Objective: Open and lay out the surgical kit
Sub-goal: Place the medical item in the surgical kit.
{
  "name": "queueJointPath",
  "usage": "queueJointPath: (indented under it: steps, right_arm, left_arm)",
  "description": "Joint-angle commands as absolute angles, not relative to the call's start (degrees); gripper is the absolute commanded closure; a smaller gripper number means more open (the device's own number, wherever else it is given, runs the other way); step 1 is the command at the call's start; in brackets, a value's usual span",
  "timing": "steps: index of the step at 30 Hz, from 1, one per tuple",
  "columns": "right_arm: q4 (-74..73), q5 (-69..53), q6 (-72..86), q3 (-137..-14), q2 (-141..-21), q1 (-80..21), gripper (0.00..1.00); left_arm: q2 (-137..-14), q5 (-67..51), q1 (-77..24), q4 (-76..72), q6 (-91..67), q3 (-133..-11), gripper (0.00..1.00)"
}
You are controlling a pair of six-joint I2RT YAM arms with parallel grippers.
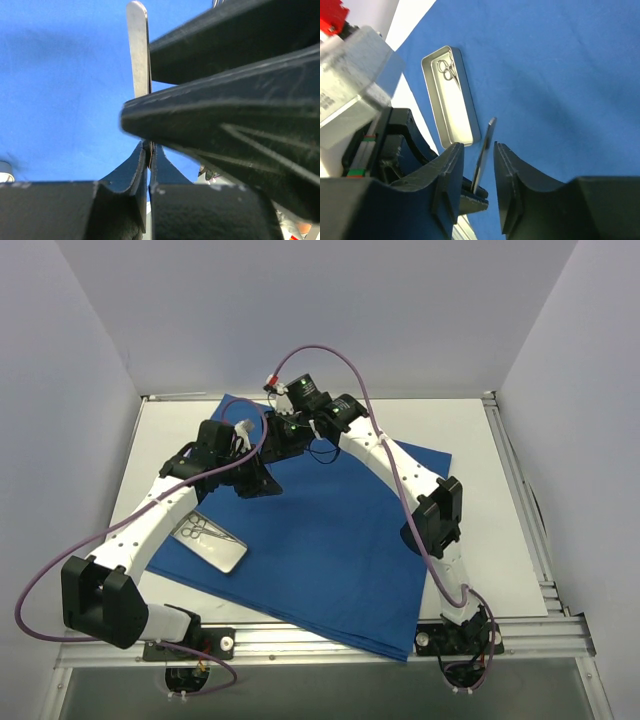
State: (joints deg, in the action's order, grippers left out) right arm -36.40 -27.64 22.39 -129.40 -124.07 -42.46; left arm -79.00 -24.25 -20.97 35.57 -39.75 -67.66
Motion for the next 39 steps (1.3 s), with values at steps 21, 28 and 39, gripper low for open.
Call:
queueJointPath:
  steps: [21, 28, 39]
  right_arm:
    - [-41.83, -21.81, 22.85, -133.42, -126.56, -42.63, 1.00]
    - [-42.10, -17.24, 26.71, -126.23, -124.55, -37.71, 1.00]
    - [-42.36, -6.26, 30.76, -114.26, -122.87, -22.77, 1.00]
  left_arm:
    - [-79.28, -24.08, -21.01, 32.87, -39.11, -69.70, 0.59]
    - [-76.03, -22.68, -19.25, 33.13, -38.24, -67.50, 0.30]
    - [-73.74, -22.23, -14.59, 36.65, -34.54, -64.16, 0.30]
